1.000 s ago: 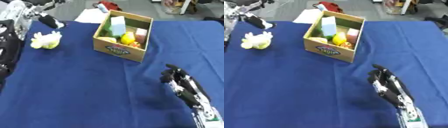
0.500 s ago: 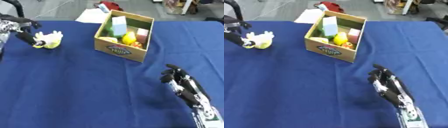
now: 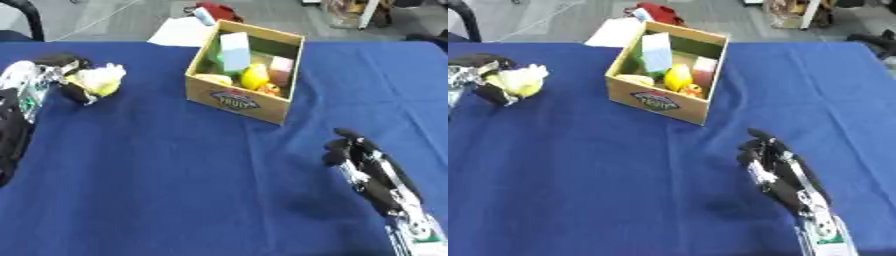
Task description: Pick up objects on the table and place them in the box.
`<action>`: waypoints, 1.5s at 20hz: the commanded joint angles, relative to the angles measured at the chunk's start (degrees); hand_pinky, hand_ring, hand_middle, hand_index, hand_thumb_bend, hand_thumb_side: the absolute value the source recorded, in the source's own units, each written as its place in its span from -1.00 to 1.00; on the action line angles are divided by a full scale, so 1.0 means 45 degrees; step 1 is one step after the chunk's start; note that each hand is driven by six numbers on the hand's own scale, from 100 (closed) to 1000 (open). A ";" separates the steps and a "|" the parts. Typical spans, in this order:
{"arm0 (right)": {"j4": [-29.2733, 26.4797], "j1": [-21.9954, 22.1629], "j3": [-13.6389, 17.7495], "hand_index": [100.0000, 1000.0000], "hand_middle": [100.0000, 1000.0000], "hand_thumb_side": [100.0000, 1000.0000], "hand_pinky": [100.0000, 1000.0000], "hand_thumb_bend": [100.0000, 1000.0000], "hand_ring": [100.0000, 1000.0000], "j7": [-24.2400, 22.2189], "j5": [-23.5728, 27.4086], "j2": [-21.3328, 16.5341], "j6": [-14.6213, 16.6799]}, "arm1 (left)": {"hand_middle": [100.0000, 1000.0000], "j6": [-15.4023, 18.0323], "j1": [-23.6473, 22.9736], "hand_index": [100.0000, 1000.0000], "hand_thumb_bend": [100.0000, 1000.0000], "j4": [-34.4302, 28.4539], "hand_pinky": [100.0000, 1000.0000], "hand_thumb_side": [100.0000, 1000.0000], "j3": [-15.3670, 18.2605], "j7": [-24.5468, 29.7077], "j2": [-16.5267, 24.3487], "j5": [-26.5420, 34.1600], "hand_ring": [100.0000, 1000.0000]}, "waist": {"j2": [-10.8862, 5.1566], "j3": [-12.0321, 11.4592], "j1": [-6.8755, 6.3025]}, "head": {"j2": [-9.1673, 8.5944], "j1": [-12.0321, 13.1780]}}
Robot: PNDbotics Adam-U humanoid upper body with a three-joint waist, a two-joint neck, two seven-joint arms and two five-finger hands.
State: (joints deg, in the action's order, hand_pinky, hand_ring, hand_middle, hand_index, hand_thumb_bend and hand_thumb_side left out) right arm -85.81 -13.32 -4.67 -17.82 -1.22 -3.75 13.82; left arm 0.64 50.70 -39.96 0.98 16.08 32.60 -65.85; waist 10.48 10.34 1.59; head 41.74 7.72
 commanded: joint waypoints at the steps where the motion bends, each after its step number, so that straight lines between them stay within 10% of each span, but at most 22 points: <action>1: -0.0160 -0.0146 -0.0018 0.76 0.24 -0.29 0.20 -1.00 0.20 0.0023 0.0011 -0.0028 0.0014 | 0.13 -0.0065 0.0361 0.55 -0.73 0.0060 0.32 -0.72 0.0107 -0.1337 0.0094 -0.0353 0.06 | -0.0209 0.0031 0.0051 | -0.0099 0.0019; 7: -0.0171 -0.0135 0.0006 0.76 0.24 -0.29 0.20 -1.00 0.20 0.0034 -0.0003 -0.0042 0.0007 | -0.53 0.0245 0.0449 -0.03 -1.00 -0.0773 -0.22 -0.81 0.0006 -0.3122 0.0275 -0.0085 -0.55 | -0.0231 0.0023 0.0003 | -0.0112 -0.0028; 14: -0.0153 -0.0096 0.0004 0.76 0.24 -0.29 0.20 -1.00 0.20 0.0034 -0.0032 -0.0106 -0.0010 | -0.49 0.1008 0.1410 0.01 -1.00 -0.3389 -0.16 -0.90 -0.0678 -0.3288 0.0533 0.0961 -0.49 | -0.0333 -0.0090 -0.0101 | -0.0055 -0.0165; 30: -0.0097 -0.0267 -0.0383 0.76 0.24 -0.27 0.20 -1.00 0.20 -0.0327 0.0086 0.0239 0.0023 | -0.16 0.2540 0.2533 0.32 -1.00 -0.1880 0.16 -0.78 -0.1942 -0.2928 -0.4314 -0.1547 -0.14 | -0.0100 0.1198 0.0194 | -0.0311 0.0721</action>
State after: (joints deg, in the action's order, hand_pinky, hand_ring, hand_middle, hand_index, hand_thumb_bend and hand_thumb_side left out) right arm -85.61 -13.69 -6.18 -18.99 -1.09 -2.69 13.78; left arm 12.05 61.02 -48.24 -7.81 2.93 13.28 -71.73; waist 10.54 15.71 1.60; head 41.11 10.67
